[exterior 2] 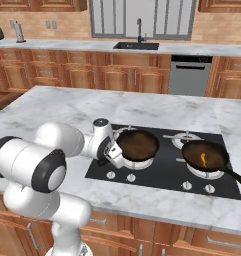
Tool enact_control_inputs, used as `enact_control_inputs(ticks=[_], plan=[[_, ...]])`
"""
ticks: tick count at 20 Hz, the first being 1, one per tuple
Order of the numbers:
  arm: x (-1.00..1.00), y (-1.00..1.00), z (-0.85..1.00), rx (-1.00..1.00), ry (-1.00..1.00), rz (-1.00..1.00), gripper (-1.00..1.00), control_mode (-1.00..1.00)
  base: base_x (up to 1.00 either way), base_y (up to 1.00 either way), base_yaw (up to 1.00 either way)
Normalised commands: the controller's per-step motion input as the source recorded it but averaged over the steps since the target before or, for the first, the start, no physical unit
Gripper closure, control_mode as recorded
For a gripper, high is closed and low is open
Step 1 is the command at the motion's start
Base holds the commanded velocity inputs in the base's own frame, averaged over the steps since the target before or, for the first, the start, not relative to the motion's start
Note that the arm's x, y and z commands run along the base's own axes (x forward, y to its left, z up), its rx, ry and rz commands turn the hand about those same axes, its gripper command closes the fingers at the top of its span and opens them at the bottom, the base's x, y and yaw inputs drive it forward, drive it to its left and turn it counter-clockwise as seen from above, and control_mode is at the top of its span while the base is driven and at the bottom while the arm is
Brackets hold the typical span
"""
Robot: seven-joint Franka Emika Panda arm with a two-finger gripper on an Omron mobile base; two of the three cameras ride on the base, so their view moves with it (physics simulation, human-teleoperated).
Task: Place both pans onto different burners. Then place the sweet potato and the shrimp on different pans.
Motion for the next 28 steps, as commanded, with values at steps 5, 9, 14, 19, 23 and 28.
enact_control_inputs(ticks=[5,9,14,19,23,28], plan=[[0.27,-0.09,-0.11,0.0,0.0,0.0,1.0,-1.0,0.0,0.0,0.0],[0.13,-0.1,-0.1,0.0,0.0,0.0,1.0,-1.0,0.0,0.0,0.0],[0.02,-0.06,-0.16,0.0,0.02,0.0,1.0,-1.0,0.0,0.0,0.0],[0.09,0.0,-0.04,0.0,0.0,0.0,1.0,-1.0,0.0,0.0,0.0],[0.08,0.0,0.0,0.0,0.0,0.0,1.0,-1.0,0.0,0.0,0.0],[0.05,0.0,0.0,0.0,0.0,0.0,-1.0,-1.0,0.0,0.0,0.0]])
